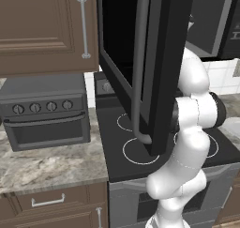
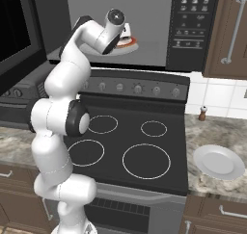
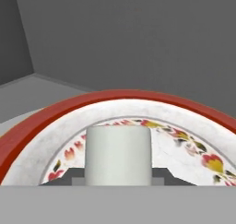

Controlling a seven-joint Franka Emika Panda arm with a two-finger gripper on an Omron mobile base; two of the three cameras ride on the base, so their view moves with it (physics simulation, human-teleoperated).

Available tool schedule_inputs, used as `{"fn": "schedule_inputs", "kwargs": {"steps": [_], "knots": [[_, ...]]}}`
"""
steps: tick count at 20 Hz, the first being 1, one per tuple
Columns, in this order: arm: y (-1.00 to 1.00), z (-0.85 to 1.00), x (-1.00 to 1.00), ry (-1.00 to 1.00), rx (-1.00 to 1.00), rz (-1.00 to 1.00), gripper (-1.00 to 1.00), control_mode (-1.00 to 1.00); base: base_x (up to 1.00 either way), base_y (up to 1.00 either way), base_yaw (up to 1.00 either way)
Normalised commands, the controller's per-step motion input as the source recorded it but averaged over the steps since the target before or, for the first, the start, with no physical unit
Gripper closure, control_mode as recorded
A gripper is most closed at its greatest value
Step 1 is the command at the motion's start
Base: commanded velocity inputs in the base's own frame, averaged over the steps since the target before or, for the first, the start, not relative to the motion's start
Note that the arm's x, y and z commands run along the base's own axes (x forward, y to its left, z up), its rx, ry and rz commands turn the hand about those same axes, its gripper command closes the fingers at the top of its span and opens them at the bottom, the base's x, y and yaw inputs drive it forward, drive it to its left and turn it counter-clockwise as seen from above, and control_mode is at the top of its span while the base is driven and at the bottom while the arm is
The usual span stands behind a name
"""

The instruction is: Pick the marshmallow from the counter and place it in the microwave.

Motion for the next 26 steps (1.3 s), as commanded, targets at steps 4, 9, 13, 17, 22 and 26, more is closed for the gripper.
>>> {"fn": "schedule_inputs", "kwargs": {"steps": [4, 9, 13, 17, 22, 26], "knots": [[-0.03, 0.0, 0.0, 0.0, 0.0, 0.0, -1.0, -1.0, 0.0, 0.0, 0.0], [0.0, 0.0, -0.01, 0.0, 0.0, 0.0, -1.0, -1.0, 0.0, 0.0, 0.0], [-0.01, 0.0, -0.04, 0.0, 0.03, 0.0, -1.0, -1.0, 0.0, 0.0, 0.0], [-0.21, 0.35, -0.52, -0.08, 0.06, 0.0, -1.0, -1.0, 0.0, 0.0, 0.0], [-0.27, 0.32, -1.0, -0.14, 0.04, -0.01, -1.0, -1.0, 0.0, 0.0, 0.0], [-0.06, 0.1, -1.0, -0.04, 0.05, -0.05, -1.0, -1.0, 0.0, 0.0, 0.0]]}}
